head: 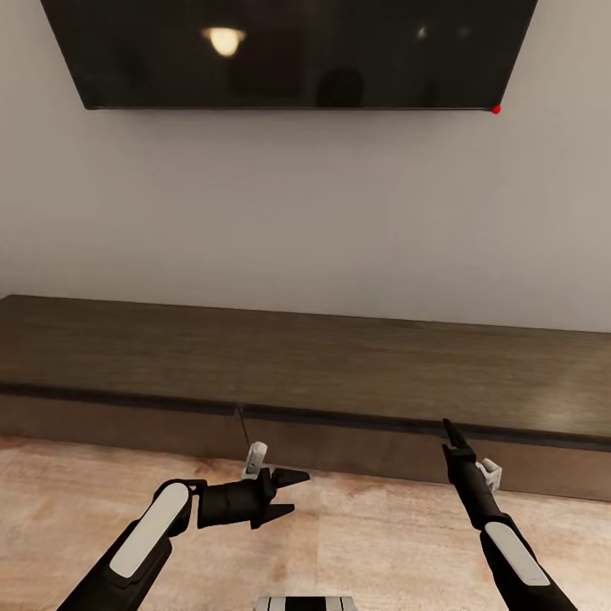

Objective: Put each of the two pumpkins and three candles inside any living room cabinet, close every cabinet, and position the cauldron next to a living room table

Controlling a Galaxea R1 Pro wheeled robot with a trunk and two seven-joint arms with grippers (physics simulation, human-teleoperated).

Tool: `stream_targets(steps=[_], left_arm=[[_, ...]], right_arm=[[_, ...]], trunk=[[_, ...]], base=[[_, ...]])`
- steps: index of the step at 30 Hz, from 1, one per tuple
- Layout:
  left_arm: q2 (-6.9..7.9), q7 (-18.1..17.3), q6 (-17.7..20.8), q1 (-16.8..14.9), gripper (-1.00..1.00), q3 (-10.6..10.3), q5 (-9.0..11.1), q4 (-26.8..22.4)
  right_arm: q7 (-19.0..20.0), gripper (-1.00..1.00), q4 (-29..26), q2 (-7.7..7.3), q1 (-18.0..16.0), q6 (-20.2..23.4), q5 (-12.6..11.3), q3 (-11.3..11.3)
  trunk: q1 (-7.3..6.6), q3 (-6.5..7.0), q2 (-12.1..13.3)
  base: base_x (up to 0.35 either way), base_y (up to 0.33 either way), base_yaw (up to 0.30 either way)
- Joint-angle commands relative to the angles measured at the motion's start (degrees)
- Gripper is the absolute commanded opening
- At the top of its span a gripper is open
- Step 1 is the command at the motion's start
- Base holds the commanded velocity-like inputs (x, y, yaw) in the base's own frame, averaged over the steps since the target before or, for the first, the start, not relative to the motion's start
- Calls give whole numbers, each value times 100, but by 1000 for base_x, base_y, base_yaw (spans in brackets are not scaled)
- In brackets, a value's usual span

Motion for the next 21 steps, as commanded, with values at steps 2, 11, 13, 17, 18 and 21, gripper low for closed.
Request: stream_targets(steps=[2,11,13,17,18,21], left_arm=[[4,-29,5,-5,100,-11,-22,0],[14,-29,7,-3,100,-14,-16,-189],[18,-29,6,-8,100,-14,-15,-263],[28,-31,10,-11,100,-14,-14,-329],[29,-30,8,-12,100,-14,-14,-336],[30,-32,9,-12,100,-14,-14,-340]], right_arm=[[23,100,3,-1,-2,18,-56,9],[23,100,3,-1,-2,18,-55,14],[23,100,3,-1,-2,18,-53,14],[23,100,3,-1,-2,18,-51,14],[23,100,3,-1,-2,18,-51,14],[23,100,3,-1,-2,18,-50,14]], trunk=[[-1,-4,-2],[-1,-4,-2],[-1,-4,-2],[-1,-4,-2],[-1,-4,-2],[-1,-4,-2]], base=[[0,0,0],[0,0,0],[0,0,0],[0,0,0],[0,0,0],[2,0,0]])
